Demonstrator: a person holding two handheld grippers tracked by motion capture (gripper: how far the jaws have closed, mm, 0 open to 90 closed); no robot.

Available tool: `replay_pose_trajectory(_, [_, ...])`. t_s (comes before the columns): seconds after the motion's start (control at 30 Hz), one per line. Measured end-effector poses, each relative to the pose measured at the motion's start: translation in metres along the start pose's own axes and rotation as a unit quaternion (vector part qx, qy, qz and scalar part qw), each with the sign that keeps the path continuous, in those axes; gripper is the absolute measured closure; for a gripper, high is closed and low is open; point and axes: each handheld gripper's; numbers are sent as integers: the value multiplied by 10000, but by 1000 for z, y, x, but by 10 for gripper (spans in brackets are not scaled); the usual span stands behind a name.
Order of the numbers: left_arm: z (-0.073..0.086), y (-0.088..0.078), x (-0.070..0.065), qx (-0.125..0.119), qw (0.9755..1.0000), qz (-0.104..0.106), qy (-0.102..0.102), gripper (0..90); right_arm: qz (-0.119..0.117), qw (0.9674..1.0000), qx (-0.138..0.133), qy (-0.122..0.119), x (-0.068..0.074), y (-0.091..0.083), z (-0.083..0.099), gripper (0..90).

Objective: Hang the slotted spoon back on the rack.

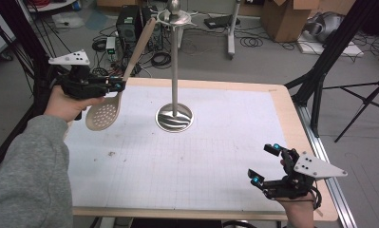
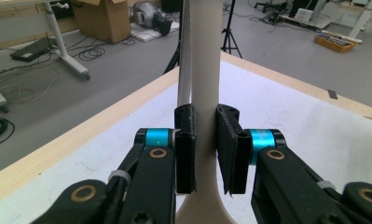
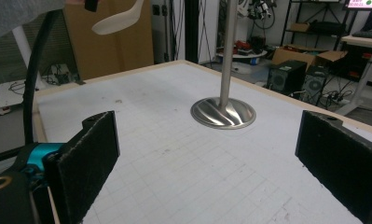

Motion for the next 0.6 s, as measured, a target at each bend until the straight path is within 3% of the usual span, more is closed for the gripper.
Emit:
replay_pose_trajectory(0.33, [-2,19,-2,205,9997,-145,61,778,12,10000,-26,-6,0,-2,-1,49])
replay_pose_trajectory(0.6, [-2,29,-1,190,9996,-189,46,779,41,10000,-76,34,-2,-6,-2,50])
Point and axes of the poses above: each handheld gripper's, and its own axes: y roughly forward along the jaws, z roughly out of its underside, x roughly to its left, and after that the axes turned 14 degrees about z, right-handed
